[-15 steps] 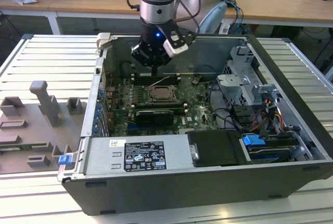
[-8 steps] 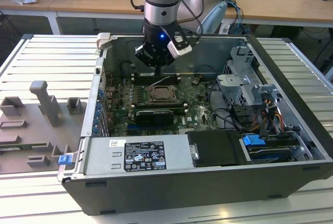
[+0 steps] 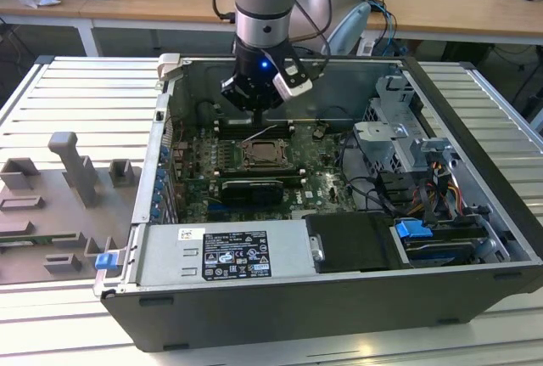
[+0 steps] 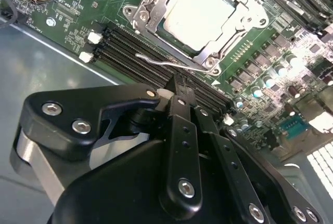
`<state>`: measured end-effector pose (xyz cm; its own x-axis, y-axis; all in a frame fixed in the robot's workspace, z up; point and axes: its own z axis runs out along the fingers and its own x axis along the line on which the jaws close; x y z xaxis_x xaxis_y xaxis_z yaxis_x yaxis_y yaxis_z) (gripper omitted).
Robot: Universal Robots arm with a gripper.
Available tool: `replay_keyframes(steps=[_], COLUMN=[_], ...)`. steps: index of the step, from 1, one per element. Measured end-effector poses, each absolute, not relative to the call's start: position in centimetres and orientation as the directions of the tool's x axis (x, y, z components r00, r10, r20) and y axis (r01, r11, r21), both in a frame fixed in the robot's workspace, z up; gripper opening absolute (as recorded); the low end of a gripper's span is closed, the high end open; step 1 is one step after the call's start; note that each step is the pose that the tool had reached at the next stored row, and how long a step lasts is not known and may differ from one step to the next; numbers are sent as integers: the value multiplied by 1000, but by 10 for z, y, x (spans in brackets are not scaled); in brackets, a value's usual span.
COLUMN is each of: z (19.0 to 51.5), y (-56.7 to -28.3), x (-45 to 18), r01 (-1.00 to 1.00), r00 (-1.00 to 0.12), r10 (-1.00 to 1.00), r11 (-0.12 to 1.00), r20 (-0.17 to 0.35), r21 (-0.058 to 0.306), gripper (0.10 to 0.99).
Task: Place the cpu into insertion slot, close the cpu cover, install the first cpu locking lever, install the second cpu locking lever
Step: 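Install the first cpu locking lever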
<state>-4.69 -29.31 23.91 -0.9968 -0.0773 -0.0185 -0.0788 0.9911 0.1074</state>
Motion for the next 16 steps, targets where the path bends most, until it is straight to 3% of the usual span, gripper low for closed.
replay_keyframes(steps=[16], z=[228], y=[-293], x=[-40], r01=[-100], r00=[-995], r10=[-98], r11=[988], r20=[-25], r21=[114], gripper=[106])
